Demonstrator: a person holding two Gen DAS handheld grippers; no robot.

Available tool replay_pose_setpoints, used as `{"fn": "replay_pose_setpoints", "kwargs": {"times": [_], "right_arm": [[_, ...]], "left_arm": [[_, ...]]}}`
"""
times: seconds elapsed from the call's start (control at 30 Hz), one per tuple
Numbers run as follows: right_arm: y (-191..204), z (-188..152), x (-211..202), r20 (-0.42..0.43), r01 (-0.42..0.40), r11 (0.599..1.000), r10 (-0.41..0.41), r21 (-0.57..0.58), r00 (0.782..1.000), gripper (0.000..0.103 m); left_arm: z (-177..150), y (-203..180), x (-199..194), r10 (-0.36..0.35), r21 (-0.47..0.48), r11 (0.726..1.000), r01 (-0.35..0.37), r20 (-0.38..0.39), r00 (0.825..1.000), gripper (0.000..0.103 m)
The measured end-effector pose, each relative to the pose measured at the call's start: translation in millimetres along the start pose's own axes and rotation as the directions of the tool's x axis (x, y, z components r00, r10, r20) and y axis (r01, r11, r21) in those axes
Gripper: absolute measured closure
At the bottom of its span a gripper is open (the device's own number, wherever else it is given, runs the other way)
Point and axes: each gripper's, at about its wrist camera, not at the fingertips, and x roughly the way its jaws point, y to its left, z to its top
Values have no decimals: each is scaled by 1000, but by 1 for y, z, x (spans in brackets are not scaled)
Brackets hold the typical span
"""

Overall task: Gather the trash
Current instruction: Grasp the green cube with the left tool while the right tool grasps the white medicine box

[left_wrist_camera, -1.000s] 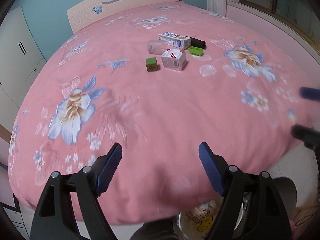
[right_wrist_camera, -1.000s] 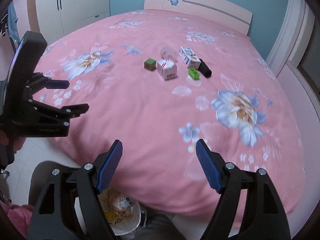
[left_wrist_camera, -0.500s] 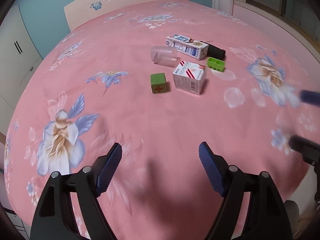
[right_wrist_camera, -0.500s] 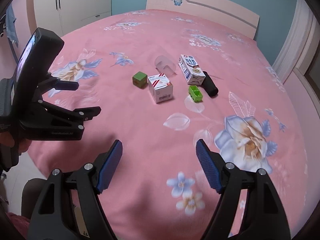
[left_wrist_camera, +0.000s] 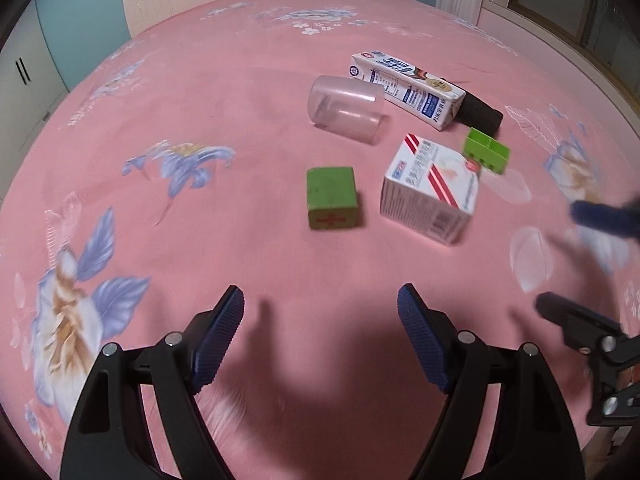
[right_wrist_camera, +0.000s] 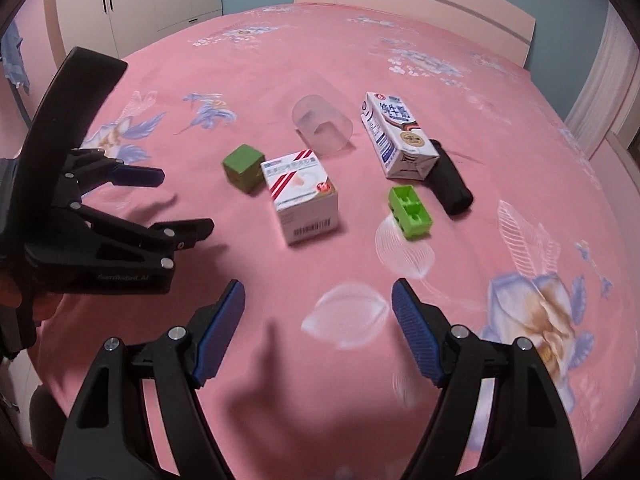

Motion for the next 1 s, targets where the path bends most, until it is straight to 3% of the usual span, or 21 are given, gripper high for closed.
{"fn": "replay_pose_setpoints", "kwargs": {"times": [0.43,0.63,0.7,0.77,0.87,1.0], "right_arm": [[-9,33,60,18,-40,996,41,-76,999,28],[-9,40,75,22,-54,996,55,-67,998,28],[-7,40,77,21,-60,995,61,-77,998,45],[-3,40,80,12,-46,995,47,-86,999,54],[-2,39,76,25,-36,996,38,-78,999,55],[-4,36,68,33,-27,998,29,-62,999,55]], "left_arm": [[31,11,38,-42,-38,998,41,-9,999,22],[40,12,47,-17,-53,998,16,-7,1000,29],[42,11,48,-7,-55,998,7,-2,1000,38],[43,10,48,-4,-49,999,4,4,1000,52],[43,12,47,-25,-60,998,25,3,1000,71],[42,13,43,-29,-67,997,28,-4,1000,71]]}}
